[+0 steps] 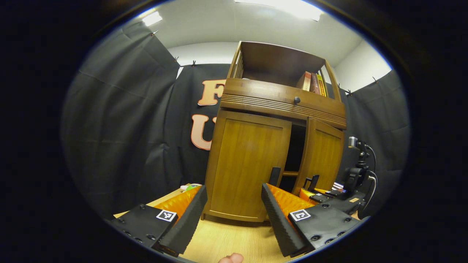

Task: Open the right door of the double-door shoe cabinet with the right hand, and open the left door with the left hand.

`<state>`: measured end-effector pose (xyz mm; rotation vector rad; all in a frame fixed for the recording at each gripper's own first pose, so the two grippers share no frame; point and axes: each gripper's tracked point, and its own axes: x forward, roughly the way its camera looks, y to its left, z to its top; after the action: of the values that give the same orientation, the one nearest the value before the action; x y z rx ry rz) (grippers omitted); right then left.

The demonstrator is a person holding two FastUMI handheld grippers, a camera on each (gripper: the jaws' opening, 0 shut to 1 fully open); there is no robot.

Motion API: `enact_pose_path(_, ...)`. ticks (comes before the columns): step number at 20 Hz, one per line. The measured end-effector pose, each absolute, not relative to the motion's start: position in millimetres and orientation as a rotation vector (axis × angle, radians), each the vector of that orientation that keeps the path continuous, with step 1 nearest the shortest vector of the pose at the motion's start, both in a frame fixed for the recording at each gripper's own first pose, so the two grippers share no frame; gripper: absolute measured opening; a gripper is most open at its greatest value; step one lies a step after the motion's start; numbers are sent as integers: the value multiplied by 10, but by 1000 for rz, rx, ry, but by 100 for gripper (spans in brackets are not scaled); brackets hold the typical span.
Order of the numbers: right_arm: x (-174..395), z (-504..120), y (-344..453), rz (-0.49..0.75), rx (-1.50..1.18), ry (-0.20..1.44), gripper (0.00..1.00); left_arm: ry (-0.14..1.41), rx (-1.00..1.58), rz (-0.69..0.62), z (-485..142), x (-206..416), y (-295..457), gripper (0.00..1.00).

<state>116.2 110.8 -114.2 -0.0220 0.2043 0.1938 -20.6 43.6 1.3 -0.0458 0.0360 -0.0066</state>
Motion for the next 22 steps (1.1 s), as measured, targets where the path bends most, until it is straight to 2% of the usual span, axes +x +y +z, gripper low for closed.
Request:
enact_pose_path(2, 1037, -1118, 1042, 195, -18, 208, 28, 42, -40, -24, 3, -213, 418, 99)
enact_pose_path(4, 909, -1083, 963, 193, -9, 212, 28, 44, -39, -42, 1, -222, 397, 94)
enact_pose_path(14, 355, -947, 412, 162, -20, 221, 27, 86, -54, -120, 7, -245, 318, 96)
enact_pose_path(15, 305, -941, 366, 146, -35, 223, 27, 87, -46, -127, 5, -251, 313, 94)
enact_pose_path(16, 252, -931, 296, 127, -53, 224, 18, 87, -37, -136, -14, -250, 310, 94)
enact_pose_path(17, 213, -939, 212, 109, -71, 226, 27, 89, -30, -149, -26, -253, 294, 94)
enact_pose_path(18, 181, -918, 128, 90, -71, 223, 17, 92, -25, -160, -46, -244, 277, 96)
enact_pose_path(19, 142, -919, 49, 77, -60, 227, 23, 94, -21, -170, -62, -244, 253, 99)
enact_pose_path(21, 59, -926, -97, 52, -35, 236, 22, 96, -26, -192, -90, -268, 166, 96)
enact_pose_path(22, 27, -921, -184, 35, -38, 239, 30, 97, -27, -201, -84, -278, 106, 95)
